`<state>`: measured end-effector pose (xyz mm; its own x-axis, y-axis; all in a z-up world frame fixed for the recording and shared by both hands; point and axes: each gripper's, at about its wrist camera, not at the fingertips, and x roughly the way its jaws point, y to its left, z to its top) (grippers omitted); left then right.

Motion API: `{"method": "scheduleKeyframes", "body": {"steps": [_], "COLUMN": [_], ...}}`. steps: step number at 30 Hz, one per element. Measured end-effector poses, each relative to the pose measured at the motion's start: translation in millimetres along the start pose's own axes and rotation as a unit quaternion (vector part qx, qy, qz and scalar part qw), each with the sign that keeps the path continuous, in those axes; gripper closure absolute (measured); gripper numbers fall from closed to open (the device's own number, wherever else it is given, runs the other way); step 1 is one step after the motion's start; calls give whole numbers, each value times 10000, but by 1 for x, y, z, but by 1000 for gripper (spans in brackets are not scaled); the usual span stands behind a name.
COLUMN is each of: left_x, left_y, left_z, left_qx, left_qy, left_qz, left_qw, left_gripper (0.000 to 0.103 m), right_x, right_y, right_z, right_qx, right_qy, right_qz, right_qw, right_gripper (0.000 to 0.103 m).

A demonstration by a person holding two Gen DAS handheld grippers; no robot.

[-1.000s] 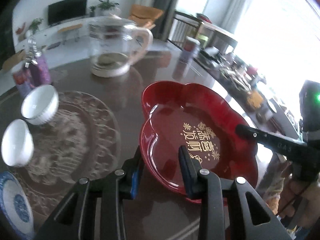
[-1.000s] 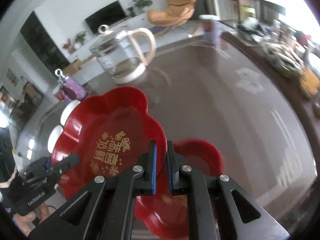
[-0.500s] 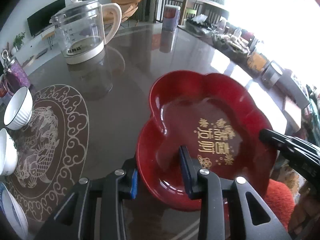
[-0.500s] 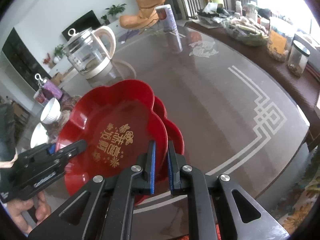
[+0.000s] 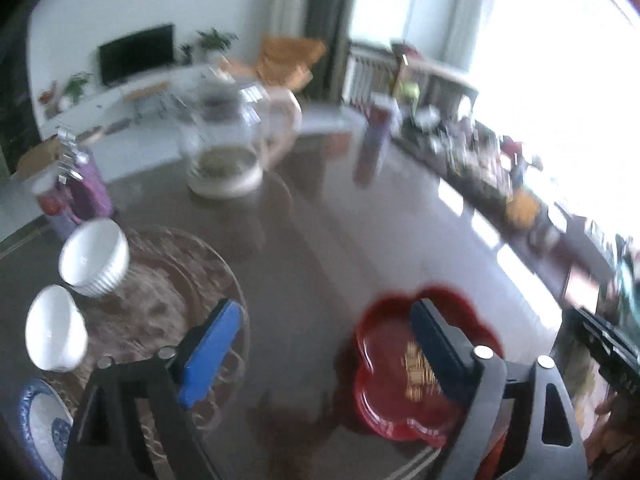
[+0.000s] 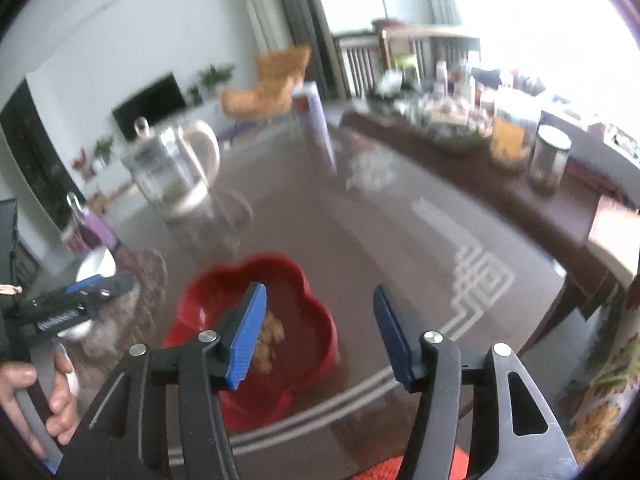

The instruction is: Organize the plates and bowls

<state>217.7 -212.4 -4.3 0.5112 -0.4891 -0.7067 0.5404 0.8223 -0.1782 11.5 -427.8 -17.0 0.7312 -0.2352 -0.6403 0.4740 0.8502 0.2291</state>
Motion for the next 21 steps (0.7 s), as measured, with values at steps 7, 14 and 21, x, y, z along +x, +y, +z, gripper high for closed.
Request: {"method": "scheduleKeyframes", "body": {"steps": [7, 14, 21], "left_x": [9, 76, 108], "left_y": [35, 20, -21], "left_z": [7, -24, -32], "left_qx": [-394, -191, 419], "left_qy": [539, 1576, 1697], "left_qz": [-630, -708, -492], "left_qw": [9958, 9848, 9834], "left_gripper": [9, 9, 9], "right_x": [-2, 34, 50], "right_y": [-3, -29, -34], "right_z": [11, -25, -41], "right_qx": [454, 1365, 1666], "right_qy": [520, 1783, 2087], "right_qz": [366, 690, 699], "right_qw": [9969, 9720, 9611], "right_gripper": [31, 31, 31]}}
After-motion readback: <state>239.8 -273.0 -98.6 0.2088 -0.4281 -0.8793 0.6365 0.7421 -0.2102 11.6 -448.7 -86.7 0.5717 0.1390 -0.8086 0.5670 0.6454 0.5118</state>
